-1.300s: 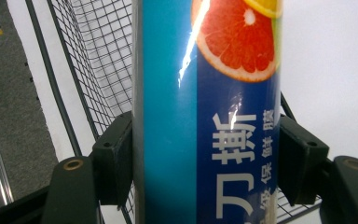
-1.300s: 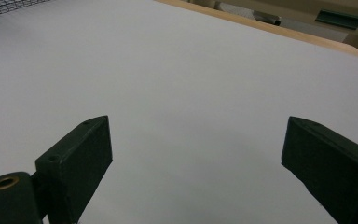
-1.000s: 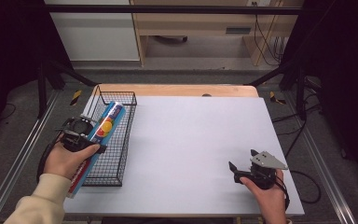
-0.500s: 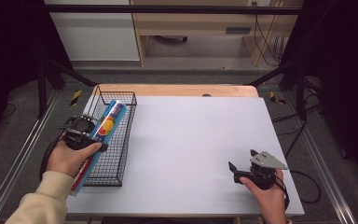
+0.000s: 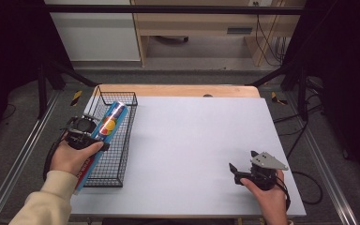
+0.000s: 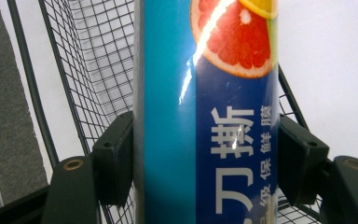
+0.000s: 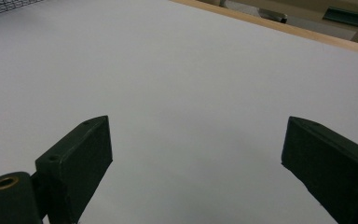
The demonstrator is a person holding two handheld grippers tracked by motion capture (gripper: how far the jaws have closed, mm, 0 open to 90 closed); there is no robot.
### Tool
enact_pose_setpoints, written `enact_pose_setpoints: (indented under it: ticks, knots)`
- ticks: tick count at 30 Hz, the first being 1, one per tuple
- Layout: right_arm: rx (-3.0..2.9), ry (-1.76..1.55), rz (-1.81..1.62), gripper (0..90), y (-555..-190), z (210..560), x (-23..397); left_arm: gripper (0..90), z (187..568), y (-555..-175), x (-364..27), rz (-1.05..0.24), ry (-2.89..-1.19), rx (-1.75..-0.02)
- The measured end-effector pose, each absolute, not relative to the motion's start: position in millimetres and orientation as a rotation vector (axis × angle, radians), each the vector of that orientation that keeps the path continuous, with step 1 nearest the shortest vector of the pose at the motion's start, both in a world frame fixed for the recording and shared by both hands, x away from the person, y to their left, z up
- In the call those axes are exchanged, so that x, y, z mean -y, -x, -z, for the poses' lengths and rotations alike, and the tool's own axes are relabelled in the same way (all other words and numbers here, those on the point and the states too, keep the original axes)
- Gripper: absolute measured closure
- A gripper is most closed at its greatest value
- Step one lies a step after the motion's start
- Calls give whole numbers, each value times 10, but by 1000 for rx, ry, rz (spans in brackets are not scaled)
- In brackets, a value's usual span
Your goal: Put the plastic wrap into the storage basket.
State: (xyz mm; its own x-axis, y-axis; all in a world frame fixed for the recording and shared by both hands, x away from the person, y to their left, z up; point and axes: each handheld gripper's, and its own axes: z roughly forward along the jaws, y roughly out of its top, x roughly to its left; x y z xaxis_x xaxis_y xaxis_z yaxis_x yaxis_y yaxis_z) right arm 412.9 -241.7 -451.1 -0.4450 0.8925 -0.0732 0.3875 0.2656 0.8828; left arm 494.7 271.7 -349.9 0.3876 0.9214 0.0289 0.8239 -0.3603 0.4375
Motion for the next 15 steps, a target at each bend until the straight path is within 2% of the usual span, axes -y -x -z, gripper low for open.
enact_pose_setpoints:
  ticks: [15]
  knots:
    - [-1964,-1152,-1126,88,-4132,4514,2413,321,3562,-5015,-2728,-355,-2308,-1560]
